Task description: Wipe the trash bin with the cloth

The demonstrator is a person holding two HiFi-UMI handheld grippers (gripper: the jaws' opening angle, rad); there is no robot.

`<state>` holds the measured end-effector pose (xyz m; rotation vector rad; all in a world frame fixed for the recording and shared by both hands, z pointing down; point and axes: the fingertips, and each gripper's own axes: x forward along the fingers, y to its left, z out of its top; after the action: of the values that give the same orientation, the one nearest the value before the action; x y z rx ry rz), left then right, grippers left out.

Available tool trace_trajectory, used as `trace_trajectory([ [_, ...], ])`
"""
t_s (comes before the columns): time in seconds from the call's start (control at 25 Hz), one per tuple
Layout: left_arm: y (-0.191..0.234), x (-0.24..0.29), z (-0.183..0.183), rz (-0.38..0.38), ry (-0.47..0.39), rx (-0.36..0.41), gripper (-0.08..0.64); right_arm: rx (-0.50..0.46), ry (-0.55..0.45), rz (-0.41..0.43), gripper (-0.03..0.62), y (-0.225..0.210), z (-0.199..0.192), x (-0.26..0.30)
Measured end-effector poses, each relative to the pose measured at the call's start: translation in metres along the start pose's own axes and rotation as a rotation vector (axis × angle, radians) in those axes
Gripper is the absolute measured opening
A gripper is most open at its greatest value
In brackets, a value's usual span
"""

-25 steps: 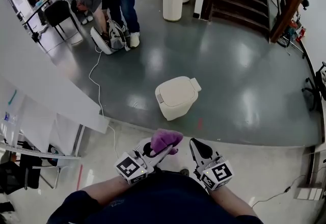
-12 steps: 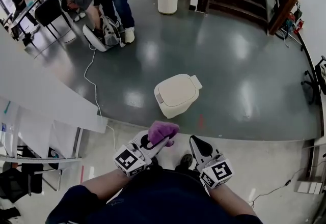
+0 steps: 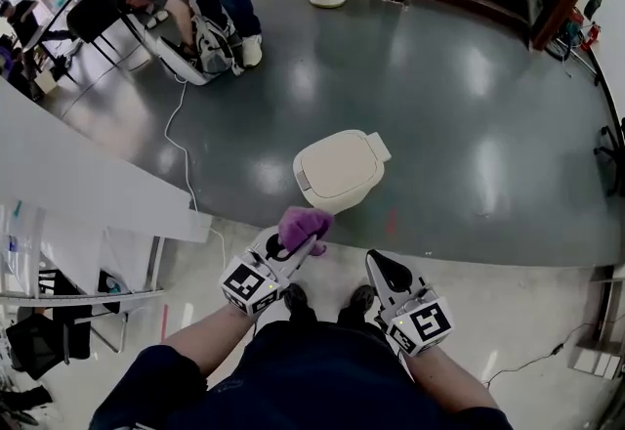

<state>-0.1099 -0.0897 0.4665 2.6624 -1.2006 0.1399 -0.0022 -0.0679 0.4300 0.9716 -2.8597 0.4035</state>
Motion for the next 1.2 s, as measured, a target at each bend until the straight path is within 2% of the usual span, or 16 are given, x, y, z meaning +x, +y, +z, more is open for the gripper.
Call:
trace_trajectory([
  [0.44,0.085,0.057,-0.053,0.068,0.119,0.076,0.067,-0.002,0.015,0.023,0.011,-0.023,-0.007,0.027],
  [0.68,0.138,0.091,-0.094,0.102,0.232,0.124,0.067,0.005,0.031,0.014,0.01,-0.032,-0.011,0.034],
  [1.2,0.241,0.144,-0.189,0.164,0.446,0.145,0.067,0.013,0.088,-0.036,0.011,-0.051,-0.041,0.056],
])
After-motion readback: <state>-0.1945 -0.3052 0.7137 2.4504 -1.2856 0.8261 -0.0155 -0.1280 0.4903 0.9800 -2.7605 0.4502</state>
